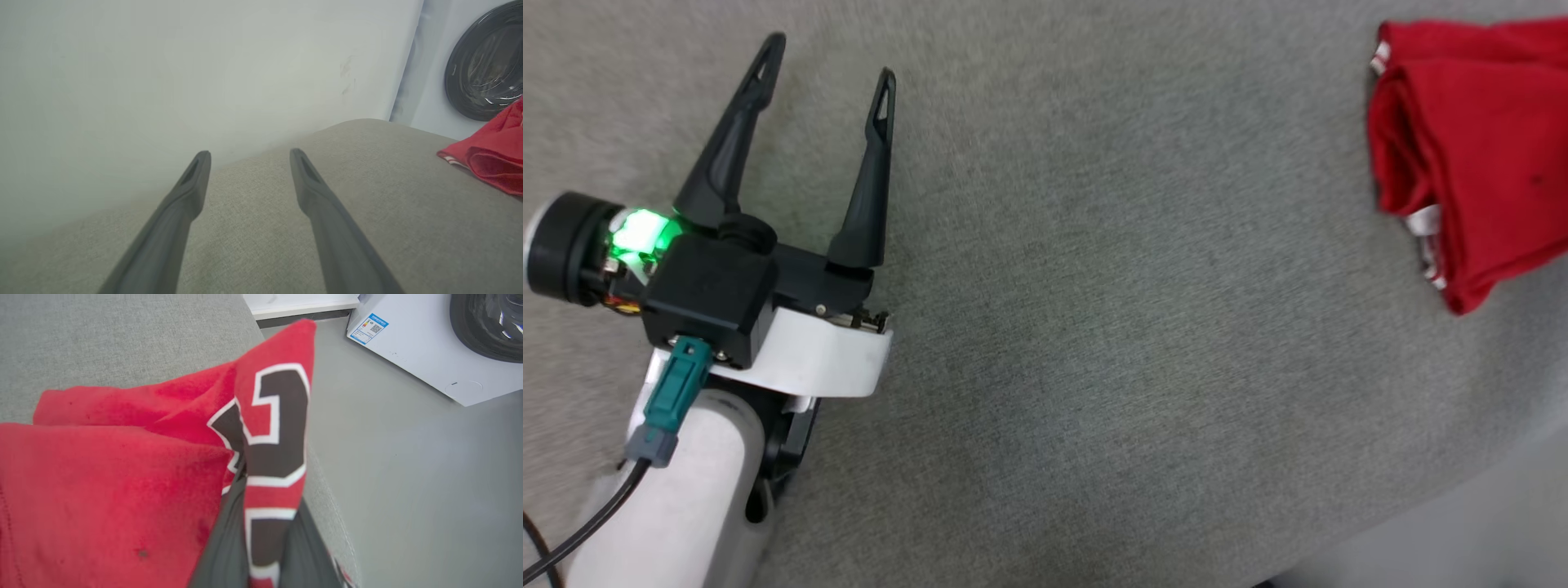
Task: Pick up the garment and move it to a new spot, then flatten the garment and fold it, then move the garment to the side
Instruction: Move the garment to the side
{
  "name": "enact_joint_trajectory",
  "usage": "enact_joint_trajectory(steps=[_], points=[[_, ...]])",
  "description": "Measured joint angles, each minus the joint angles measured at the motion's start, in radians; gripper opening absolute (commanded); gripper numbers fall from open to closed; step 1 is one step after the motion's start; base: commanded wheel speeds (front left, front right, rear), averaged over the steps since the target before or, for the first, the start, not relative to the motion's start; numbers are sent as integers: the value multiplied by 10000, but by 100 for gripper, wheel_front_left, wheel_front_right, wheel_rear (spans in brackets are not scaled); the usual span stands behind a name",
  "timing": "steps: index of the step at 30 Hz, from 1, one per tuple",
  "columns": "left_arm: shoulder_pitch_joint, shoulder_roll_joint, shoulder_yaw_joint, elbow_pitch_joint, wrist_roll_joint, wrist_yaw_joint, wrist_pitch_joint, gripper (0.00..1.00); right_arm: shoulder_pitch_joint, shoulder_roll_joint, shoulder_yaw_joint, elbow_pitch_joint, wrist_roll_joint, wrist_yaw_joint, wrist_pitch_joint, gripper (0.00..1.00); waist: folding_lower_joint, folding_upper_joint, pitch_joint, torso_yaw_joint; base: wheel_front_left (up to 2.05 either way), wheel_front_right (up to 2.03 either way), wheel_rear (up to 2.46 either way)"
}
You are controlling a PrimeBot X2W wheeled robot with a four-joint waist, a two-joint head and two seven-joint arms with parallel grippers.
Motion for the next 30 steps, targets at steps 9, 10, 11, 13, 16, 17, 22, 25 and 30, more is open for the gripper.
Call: enact_joint_trajectory(steps=[9, 10, 11, 13, 16, 17, 22, 25, 30], points=[[-244, 345, 27, -550, 173, -56, 604, 100, -1021, 671, 192, 2320, -980, 0, -2719, 100, 0, 0, 1117, -263, 0, 0, 0], [-235, 372, 46, -552, 171, -54, 604, 100, -1111, 648, 142, 2569, -1112, 0, -2943, 100, 0, 0, 1078, -270, 0, 0, 0], [-217, 387, 61, -554, 163, -38, 594, 100, -1181, 616, 134, 2775, -1244, 0, -3147, 100, 0, 0, 1013, -272, 0, 0, 0], [-154, 380, 86, -495, 63, -23, 510, 100, -1259, 529, 121, 3047, -1465, 0, -3632, 100, 0, 0, 841, -267, 0, 0, 0], [166, 261, 119, -251, -88, 121, 226, 100, -1307, 337, 151, 3317, -1762, 0, -4146, 100, -1, 0, 469, -246, 0, 0, 0], [319, 186, 123, -150, -150, 174, 94, 100, -1283, 255, 217, 3336, -1862, 0, -4328, 100, -1, 0, 314, -236, 0, 0, 0], [1321, -90, 249, 458, -625, 454, -644, 100, -678, -253, 433, 3281, -1950, 0, -4644, 100, -2, 0, -699, -88, 0, 0, 0], [2069, -244, 337, 803, -905, 623, -989, 100, 73, -360, 755, 3030, -1822, 0, -4642, 100, -3, 0, -1427, 86, 0, 0, 0], [3065, -500, 435, 1231, -1337, 828, -1400, 100, 1490, -226, 1112, 2188, -1526, 0, -4775, 100, -3, 0, -2665, 493, 0, 0, 0]])
